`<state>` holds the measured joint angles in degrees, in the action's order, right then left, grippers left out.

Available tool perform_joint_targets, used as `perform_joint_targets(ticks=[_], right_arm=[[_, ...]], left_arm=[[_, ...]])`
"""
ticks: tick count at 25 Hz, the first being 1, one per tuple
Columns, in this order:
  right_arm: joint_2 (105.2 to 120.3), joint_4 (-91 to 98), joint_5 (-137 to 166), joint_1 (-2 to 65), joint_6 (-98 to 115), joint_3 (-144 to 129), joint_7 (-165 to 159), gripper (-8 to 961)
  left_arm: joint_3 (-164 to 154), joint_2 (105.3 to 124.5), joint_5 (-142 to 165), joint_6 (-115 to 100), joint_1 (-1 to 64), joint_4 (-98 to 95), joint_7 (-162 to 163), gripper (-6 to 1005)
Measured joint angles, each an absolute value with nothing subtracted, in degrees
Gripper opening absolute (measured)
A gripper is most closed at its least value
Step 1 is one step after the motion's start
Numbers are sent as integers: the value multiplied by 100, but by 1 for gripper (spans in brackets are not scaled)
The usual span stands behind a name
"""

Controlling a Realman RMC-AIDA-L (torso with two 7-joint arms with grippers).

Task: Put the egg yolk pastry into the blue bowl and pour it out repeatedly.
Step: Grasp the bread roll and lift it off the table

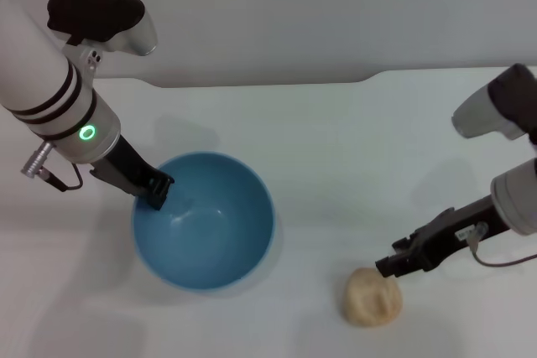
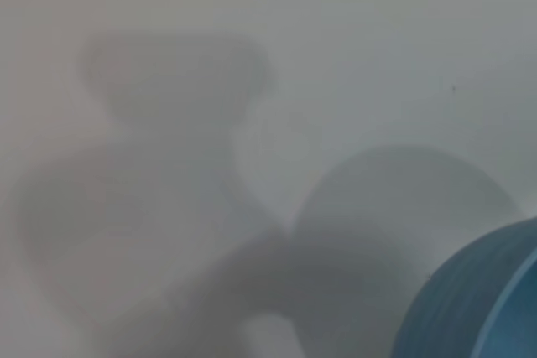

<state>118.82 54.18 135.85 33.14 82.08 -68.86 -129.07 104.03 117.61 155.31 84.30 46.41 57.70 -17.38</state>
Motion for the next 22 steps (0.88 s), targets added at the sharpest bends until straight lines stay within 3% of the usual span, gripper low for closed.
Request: perform_joint_targets(ticks=[22], right_arm=[[11910, 4433, 13093, 3570, 7040, -8235, -13042, 429]], left_arm=[[10125, 11796, 15495, 8567, 4795, 5801, -1731, 31]])
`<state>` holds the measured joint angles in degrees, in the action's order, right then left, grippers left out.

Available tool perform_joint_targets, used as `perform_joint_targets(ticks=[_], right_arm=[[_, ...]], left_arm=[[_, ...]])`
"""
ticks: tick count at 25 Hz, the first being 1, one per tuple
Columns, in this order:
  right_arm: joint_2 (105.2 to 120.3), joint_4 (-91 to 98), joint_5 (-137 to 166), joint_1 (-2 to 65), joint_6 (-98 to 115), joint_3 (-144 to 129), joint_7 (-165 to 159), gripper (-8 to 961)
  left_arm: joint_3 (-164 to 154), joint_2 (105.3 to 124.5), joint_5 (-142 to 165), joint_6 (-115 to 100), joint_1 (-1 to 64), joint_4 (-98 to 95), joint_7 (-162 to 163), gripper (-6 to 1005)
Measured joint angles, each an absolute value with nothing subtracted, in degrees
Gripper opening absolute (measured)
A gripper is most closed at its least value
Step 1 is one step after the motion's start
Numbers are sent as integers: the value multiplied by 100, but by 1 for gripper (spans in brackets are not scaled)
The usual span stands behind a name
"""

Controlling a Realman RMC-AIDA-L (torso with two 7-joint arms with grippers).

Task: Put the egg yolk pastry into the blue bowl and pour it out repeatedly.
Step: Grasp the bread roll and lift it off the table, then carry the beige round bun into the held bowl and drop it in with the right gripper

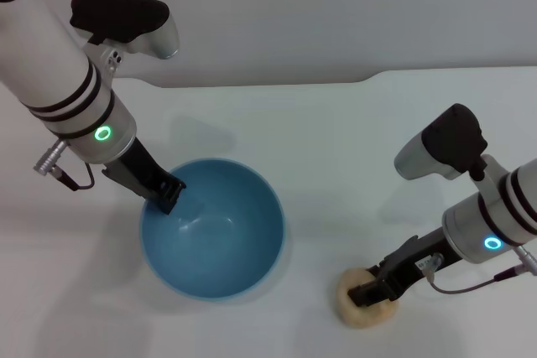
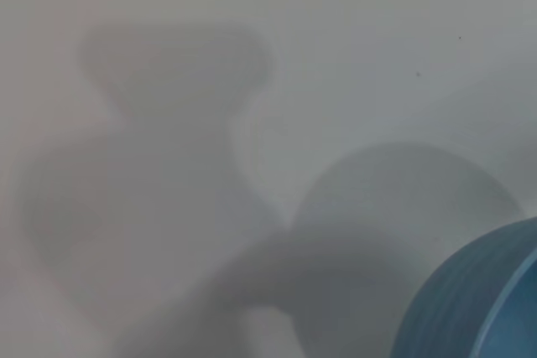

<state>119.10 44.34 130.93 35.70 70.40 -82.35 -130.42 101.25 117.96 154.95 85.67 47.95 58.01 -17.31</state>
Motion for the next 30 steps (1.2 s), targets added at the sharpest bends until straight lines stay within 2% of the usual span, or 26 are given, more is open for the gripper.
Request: perform_joint_targets(ticks=[5, 10, 23, 30], right_arm=[[11897, 4424, 13074, 3568, 7072, -8191, -13042, 425], [11878, 4588, 13007, 3531, 7298, -8180, -13016, 310], [11869, 5458, 12884, 3080, 8440, -6957, -12318, 217], [11863, 5658, 11831, 2910, 9409, -6276, -11180, 160]], left_arm=[[10113, 11795, 15497, 8570, 4825, 5801, -1755, 31], [10009, 11794, 15515, 8570, 4876, 5801, -1789, 30], [9556, 11780, 15538, 8720, 5080, 5740, -1793, 30], [9056, 11851, 15441, 8741, 5307, 5573, -1718, 30]])
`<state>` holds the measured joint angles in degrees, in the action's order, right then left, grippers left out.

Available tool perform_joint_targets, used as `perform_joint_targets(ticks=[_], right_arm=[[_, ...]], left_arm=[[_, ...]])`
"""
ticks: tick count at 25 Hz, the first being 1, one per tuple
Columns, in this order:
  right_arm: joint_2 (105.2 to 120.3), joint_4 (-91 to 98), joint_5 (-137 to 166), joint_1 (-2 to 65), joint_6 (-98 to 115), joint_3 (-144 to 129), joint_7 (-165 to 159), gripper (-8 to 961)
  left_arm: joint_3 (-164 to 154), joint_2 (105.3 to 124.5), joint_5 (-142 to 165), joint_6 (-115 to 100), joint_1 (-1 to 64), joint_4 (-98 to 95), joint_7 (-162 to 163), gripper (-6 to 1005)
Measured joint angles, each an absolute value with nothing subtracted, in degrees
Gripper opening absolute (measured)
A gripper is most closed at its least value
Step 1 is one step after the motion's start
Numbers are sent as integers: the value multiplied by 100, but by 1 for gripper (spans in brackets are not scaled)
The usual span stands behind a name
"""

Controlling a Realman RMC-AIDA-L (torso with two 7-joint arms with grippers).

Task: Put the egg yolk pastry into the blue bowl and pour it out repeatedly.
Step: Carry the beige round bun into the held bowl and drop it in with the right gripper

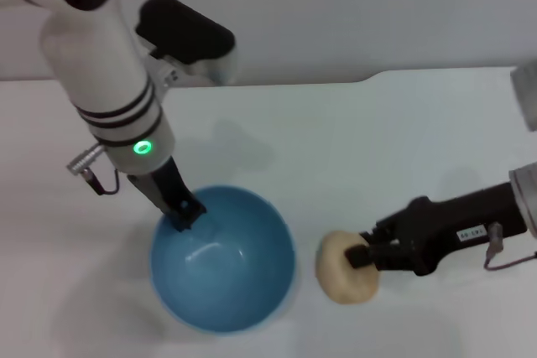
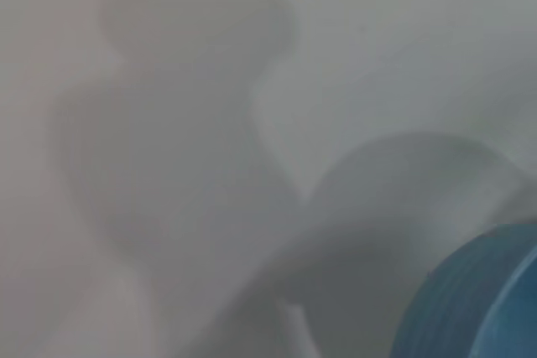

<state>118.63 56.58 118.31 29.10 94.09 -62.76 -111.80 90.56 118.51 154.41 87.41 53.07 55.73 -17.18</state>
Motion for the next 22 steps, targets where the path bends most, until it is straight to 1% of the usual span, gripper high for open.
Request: perform_joint_targets(ticks=[8, 15, 22], right_arm=[[11896, 5678, 11333, 2932, 9159, -6717, -10814, 103], [11900, 5665, 11176, 2937, 8850, -7164, -10811, 45], [11900, 5629, 11034, 2938, 8638, -7207, -10911, 42]], left_arm=[[8687, 11864, 14602, 8634, 5488, 5478, -1474, 31], [8786, 11854, 14511, 8408, 5565, 5171, -707, 30], [8796, 11841, 14230, 8323, 5532, 5137, -693, 31]])
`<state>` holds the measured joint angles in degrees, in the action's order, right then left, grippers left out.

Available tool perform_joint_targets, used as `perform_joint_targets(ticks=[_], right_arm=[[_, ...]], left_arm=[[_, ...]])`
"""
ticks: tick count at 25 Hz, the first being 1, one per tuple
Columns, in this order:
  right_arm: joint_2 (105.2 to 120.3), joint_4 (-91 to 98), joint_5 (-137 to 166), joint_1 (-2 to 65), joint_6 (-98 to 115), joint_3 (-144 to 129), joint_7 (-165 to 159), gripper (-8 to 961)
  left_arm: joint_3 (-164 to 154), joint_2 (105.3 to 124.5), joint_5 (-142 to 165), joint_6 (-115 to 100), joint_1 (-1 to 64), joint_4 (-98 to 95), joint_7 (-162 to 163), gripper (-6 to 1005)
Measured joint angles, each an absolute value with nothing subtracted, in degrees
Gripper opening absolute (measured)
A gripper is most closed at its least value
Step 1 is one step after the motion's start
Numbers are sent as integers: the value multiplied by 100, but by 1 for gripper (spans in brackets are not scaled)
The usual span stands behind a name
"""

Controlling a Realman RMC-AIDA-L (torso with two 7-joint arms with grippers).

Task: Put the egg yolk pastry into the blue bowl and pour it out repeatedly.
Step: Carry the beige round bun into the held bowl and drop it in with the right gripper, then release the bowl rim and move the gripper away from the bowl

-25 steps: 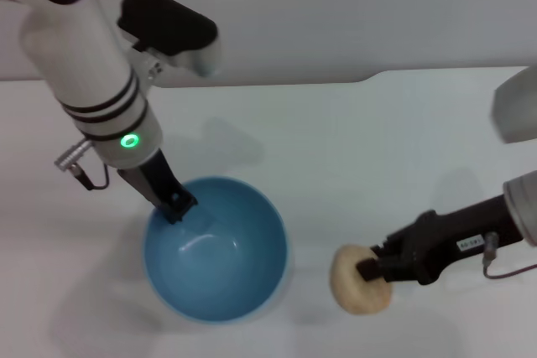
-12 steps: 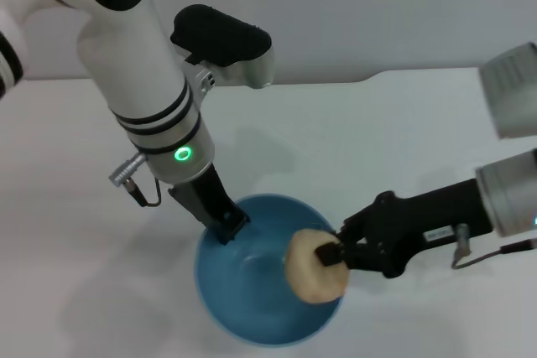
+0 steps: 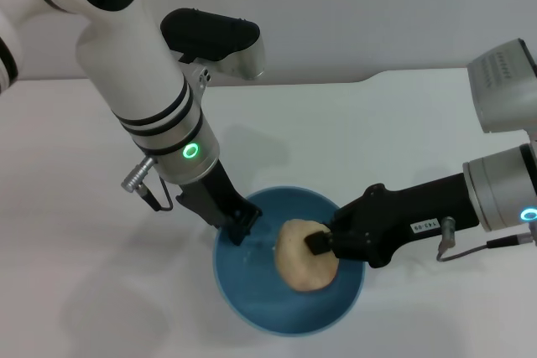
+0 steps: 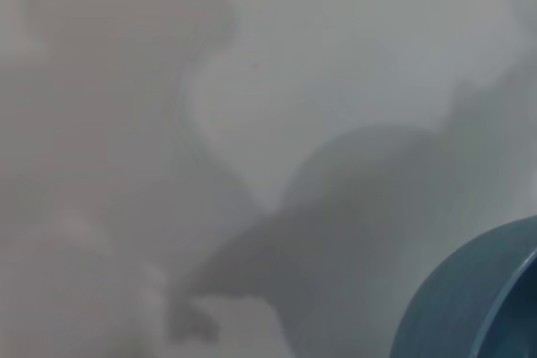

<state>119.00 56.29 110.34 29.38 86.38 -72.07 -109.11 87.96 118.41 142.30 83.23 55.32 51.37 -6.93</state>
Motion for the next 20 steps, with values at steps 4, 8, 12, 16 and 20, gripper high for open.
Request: perform_joint_targets(ticks=[4, 8, 12, 16, 20], right_arm=[[11886, 5525, 11036, 2943, 8594, -7180, -11029, 47], [11871, 5506, 11030, 2938, 8714, -7185, -11066, 99], [11863, 5553, 10970, 2870, 8851, -6818, -11094, 290], [11852, 5615, 10881, 2829, 9106, -6282, -11051, 439], [11862, 5589, 10538, 2648, 8977, -5266, -10891, 513]], left_arm=[[8798, 11834, 14163, 8351, 5515, 5179, -704, 30], [8798, 11827, 14037, 8352, 5512, 5152, -763, 30], [8795, 11821, 14019, 8363, 5506, 5144, -776, 31], [8771, 11820, 14015, 8375, 5447, 5137, -819, 31], [8673, 11837, 13968, 8398, 5378, 5135, -890, 30]])
